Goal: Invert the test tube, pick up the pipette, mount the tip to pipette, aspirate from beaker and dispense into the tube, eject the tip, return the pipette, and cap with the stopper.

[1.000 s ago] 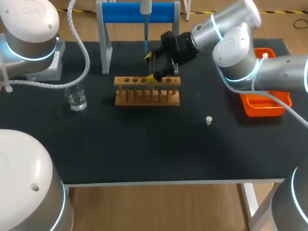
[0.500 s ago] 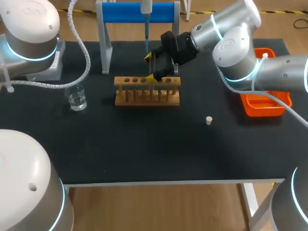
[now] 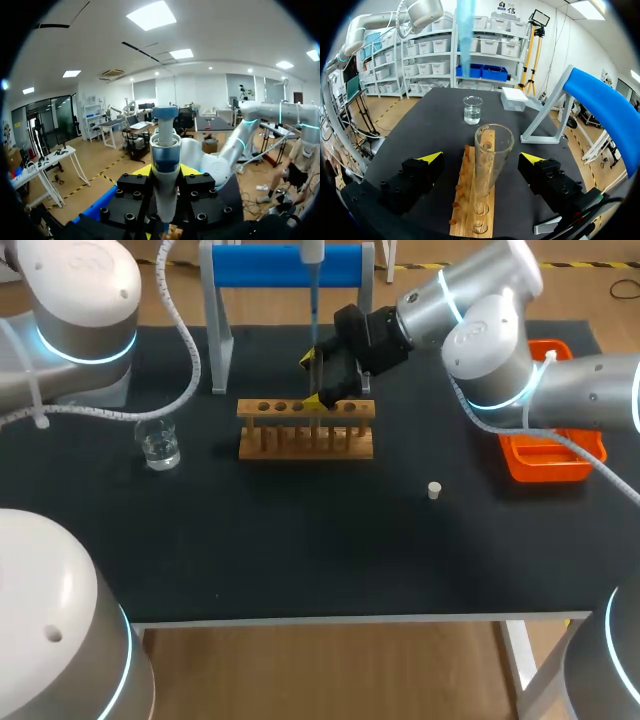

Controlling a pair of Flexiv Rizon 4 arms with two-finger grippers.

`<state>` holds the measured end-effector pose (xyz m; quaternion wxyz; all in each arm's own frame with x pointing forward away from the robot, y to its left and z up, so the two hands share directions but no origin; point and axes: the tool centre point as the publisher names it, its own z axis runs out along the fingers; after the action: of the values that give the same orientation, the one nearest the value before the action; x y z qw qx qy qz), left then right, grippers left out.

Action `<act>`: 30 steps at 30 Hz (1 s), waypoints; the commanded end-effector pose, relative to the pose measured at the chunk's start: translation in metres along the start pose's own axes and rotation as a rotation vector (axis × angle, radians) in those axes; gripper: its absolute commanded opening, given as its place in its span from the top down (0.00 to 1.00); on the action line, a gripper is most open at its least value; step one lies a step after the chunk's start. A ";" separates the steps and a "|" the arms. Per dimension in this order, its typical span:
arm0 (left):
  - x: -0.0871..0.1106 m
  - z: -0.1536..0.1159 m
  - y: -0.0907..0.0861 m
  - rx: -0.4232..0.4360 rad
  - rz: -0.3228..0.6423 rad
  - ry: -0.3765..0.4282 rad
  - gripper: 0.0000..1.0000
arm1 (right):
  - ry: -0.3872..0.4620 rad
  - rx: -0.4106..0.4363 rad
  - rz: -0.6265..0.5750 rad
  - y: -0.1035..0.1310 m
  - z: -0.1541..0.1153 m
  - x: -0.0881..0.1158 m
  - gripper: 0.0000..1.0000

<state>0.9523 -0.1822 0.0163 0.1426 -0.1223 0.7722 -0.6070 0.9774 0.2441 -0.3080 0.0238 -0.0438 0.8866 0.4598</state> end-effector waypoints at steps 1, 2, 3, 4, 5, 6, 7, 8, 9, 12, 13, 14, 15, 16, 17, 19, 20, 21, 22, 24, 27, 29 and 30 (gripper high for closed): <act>-0.004 0.005 0.004 0.007 0.002 0.000 1.00 | 0.004 0.004 0.000 0.000 -0.001 -0.001 0.00; -0.005 0.006 0.005 0.007 0.001 -0.002 1.00 | 0.004 0.004 0.000 0.000 -0.001 -0.001 0.00; -0.005 0.006 0.006 0.008 0.001 -0.003 1.00 | 0.004 0.004 0.000 0.000 -0.001 -0.001 0.00; -0.006 0.006 0.008 0.008 0.001 -0.005 1.00 | 0.004 0.004 0.000 0.000 -0.001 -0.001 0.00; -0.007 0.006 0.009 0.010 -0.001 -0.008 1.00 | 0.004 0.004 0.000 0.000 -0.001 -0.001 0.00; -0.008 0.006 0.009 0.011 -0.002 -0.009 1.00 | 0.004 0.004 0.000 0.000 -0.001 -0.001 0.00; -0.008 0.006 0.010 0.011 -0.002 -0.010 1.00 | 0.004 0.004 0.000 0.000 -0.001 -0.001 0.00; -0.008 0.007 0.011 0.012 -0.002 -0.011 1.00 | 0.004 0.004 0.000 0.000 -0.001 -0.001 0.00; -0.009 0.007 0.011 0.013 -0.002 -0.012 1.00 | 0.004 0.004 0.000 0.000 -0.001 -0.001 0.00; -0.010 0.008 0.013 0.012 -0.003 -0.012 1.00 | 0.004 0.004 0.000 0.000 -0.001 -0.001 0.00; -0.011 0.009 0.014 0.012 -0.005 -0.012 1.00 | 0.004 0.004 0.000 0.000 -0.001 -0.001 0.00; -0.011 0.009 0.015 0.012 -0.006 -0.012 1.00 | 0.004 0.004 0.000 0.000 -0.001 -0.001 0.00; -0.011 0.010 0.016 0.011 -0.007 -0.012 1.00 | 0.004 0.004 0.000 0.000 -0.001 -0.001 0.00; -0.011 0.010 0.018 0.009 -0.010 -0.012 1.00 | 0.004 0.004 0.000 0.000 -0.001 -0.001 0.00; -0.011 0.011 0.019 0.007 -0.013 -0.011 1.00 | 0.004 0.004 0.000 0.000 -0.001 -0.001 0.00; -0.011 0.012 0.021 0.005 -0.017 -0.009 1.00 | 0.004 0.004 0.000 0.000 -0.001 -0.001 0.00; -0.011 0.012 0.022 0.004 -0.019 -0.009 1.00 | 0.004 0.004 0.000 0.000 -0.001 -0.001 0.00; -0.012 0.013 0.023 0.002 -0.021 -0.008 1.00 | 0.004 0.004 0.000 0.000 -0.001 -0.001 0.00; -0.012 0.013 0.024 0.002 -0.024 -0.008 1.00 | 0.004 0.004 0.000 0.000 -0.001 -0.001 0.00; -0.012 0.013 0.026 0.000 -0.030 -0.009 1.00 | 0.004 0.004 0.000 0.000 -0.001 -0.001 0.00; -0.012 0.014 0.029 -0.002 -0.037 -0.010 1.00 | 0.004 0.004 0.000 0.000 -0.001 -0.001 0.00; -0.012 0.014 0.031 -0.004 -0.042 -0.010 1.00 | 0.004 0.004 0.000 0.000 -0.001 -0.001 0.00; -0.012 0.014 0.032 -0.006 -0.044 -0.009 1.00 | 0.004 0.004 0.000 0.000 -0.001 -0.001 0.00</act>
<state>0.9673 -0.1828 -0.0145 0.1319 -0.1422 0.7713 -0.6061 0.9774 0.2442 -0.3080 0.0238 -0.0438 0.8866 0.4598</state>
